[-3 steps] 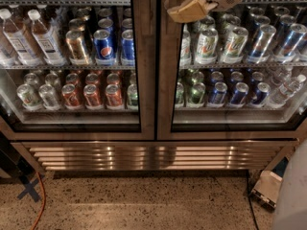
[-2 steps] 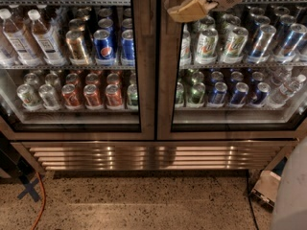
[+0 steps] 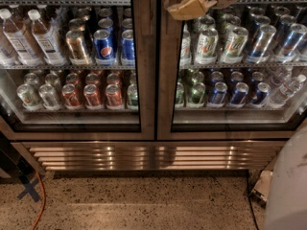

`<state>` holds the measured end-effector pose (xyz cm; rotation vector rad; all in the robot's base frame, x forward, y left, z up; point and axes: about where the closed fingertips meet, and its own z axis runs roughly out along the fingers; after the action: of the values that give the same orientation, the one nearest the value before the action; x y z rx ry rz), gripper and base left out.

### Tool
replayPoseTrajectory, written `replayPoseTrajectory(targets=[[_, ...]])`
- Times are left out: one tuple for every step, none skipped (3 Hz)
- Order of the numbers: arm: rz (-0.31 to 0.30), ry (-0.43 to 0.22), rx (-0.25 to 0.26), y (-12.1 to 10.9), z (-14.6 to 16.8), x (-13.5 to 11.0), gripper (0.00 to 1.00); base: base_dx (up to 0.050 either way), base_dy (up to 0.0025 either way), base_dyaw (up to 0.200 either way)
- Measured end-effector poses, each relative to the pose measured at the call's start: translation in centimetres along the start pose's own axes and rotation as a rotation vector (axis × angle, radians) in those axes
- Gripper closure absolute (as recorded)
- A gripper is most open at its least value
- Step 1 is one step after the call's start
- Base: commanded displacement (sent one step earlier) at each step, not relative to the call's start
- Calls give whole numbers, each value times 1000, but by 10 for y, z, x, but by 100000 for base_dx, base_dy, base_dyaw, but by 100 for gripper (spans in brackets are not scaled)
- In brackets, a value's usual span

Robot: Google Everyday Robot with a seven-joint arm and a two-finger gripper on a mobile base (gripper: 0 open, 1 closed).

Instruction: Open right fridge door

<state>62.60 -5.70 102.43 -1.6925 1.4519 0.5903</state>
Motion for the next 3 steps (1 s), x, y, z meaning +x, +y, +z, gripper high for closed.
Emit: replayPoseTrajectory(targets=[[0,0,0,0,0,0,100,0,0,0],[0,0,0,-3,0,0,100,0,0,0],[0,0,0,-4,1,0,100,0,0,0]])
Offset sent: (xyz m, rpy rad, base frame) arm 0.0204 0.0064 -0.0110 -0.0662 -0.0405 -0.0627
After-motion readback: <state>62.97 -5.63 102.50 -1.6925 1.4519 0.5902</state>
